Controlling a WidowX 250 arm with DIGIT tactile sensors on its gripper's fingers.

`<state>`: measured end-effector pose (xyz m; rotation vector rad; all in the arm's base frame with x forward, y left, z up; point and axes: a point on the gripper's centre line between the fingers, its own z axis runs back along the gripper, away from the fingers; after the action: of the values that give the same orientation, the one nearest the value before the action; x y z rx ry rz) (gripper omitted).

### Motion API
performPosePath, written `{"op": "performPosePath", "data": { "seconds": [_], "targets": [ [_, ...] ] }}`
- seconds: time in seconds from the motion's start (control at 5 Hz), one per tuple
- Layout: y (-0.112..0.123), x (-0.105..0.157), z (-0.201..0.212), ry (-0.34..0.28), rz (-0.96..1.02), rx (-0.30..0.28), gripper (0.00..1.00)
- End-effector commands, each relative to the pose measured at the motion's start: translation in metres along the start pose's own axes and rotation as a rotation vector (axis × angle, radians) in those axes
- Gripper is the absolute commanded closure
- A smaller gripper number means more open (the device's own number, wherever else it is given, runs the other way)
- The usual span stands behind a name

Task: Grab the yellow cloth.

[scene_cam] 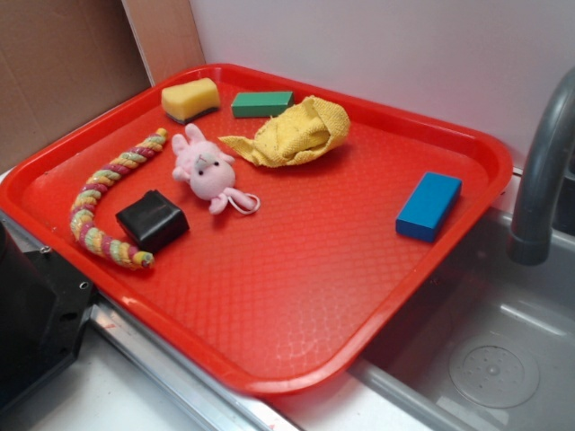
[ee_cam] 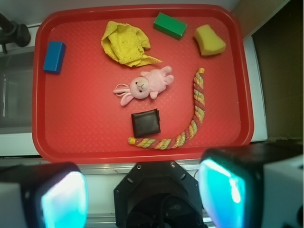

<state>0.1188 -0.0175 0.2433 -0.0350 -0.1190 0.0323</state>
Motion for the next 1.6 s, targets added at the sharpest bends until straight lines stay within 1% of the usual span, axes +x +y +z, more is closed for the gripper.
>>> {"op": "performPosePath", "data": {
  "seconds": [0.0,0.2,0.4,0.6,0.8,1.0,1.2,1.4],
  "targets": [
    [0.000,0.000,0.000,0.000,0.000,0.000,0.00],
    [0.032,0.037,-0.054,0.013,-0.029,0.042,0.00],
    [0.020,0.080,-0.089,-0.026,-0.148,0.038,0.00],
    [0.000,0.110,-0.120,-0.011,-0.301,0.072,0.00],
    [-0.013,0.124,-0.146,-0.043,-0.417,0.075,0.00],
    [-0.028,0.138,-0.172,-0.070,-0.503,0.111,0.00],
    [-0.038,0.153,-0.194,-0.044,-0.561,0.104,0.00],
    [-0.042,0.163,-0.227,0.012,-0.592,0.106,0.00]
  ]
}}
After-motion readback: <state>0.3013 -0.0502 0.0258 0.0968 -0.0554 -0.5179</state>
